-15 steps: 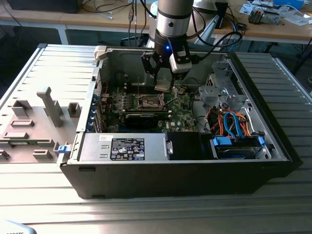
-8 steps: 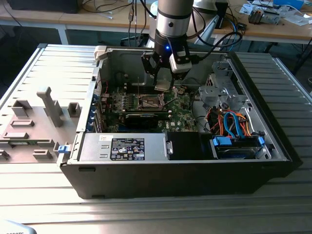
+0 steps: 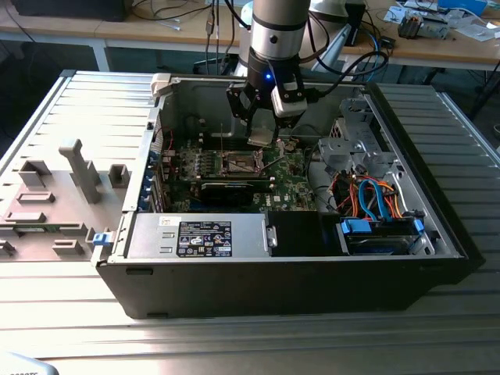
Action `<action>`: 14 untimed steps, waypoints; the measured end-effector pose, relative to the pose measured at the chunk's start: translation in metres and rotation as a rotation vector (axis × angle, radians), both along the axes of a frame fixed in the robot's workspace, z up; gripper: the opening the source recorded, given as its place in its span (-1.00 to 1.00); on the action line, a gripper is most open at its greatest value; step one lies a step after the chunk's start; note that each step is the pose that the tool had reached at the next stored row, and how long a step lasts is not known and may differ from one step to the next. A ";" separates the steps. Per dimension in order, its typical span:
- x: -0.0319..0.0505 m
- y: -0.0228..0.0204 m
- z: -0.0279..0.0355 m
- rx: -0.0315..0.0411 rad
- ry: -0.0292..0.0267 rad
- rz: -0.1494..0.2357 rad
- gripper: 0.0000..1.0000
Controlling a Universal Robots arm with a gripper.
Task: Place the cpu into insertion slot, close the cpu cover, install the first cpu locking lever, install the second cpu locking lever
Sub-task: 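Place the cpu into insertion slot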
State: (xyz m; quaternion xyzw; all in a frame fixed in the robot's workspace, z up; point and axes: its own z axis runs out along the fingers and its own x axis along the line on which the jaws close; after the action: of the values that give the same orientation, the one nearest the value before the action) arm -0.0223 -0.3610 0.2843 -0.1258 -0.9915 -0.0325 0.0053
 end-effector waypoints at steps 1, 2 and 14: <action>0.0000 0.0000 0.0000 0.0000 0.0000 -0.001 0.08; 0.0000 0.0000 -0.0001 0.0000 0.0000 -0.001 0.08; 0.0000 0.0000 -0.0006 0.0000 0.0000 -0.012 0.08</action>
State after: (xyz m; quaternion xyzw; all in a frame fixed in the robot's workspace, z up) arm -0.0223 -0.3610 0.2837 -0.1317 -0.9907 -0.0325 0.0051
